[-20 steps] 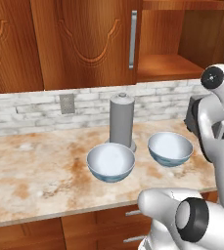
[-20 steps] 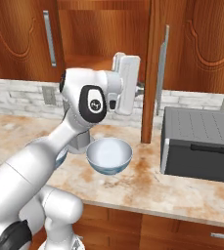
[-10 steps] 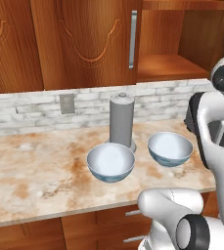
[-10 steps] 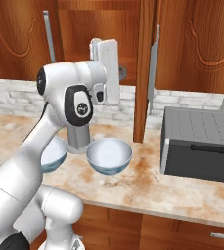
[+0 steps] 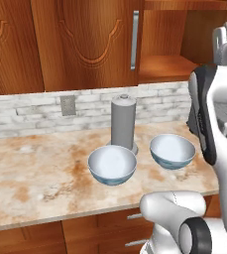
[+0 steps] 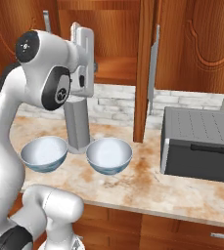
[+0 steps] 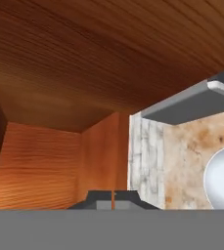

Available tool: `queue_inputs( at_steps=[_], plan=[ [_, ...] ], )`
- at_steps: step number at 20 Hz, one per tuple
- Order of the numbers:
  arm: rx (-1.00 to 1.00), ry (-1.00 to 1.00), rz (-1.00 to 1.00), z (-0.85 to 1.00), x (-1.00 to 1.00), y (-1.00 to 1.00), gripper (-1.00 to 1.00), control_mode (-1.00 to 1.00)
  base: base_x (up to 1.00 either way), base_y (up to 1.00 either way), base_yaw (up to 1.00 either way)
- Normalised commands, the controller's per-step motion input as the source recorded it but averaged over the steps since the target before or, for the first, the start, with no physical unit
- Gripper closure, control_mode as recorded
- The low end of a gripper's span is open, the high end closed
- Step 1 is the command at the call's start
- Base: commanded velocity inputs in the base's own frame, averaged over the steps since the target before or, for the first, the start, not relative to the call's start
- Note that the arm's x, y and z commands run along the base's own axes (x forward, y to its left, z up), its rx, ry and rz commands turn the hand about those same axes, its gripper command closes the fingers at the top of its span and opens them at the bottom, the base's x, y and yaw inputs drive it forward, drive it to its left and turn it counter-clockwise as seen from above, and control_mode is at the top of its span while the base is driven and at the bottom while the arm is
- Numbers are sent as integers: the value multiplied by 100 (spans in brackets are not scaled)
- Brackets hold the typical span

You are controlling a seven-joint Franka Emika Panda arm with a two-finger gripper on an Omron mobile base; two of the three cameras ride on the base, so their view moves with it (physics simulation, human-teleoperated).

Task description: Open the cabinet. Pick the bowls from the counter and place them in the cabinet. Then close the cabinet.

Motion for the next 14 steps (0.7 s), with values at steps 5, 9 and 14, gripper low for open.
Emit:
queue_inputs(
  at_steps=[5,9,14],
  plan=[
    [4,-6,1,28,-54,67,100,-100,0,0,0],
    [-28,-40,0,-25,-35,86,100,-100,0,0,0],
    [-46,-65,14,-40,-28,51,100,-100,0,0,0]
  ],
)
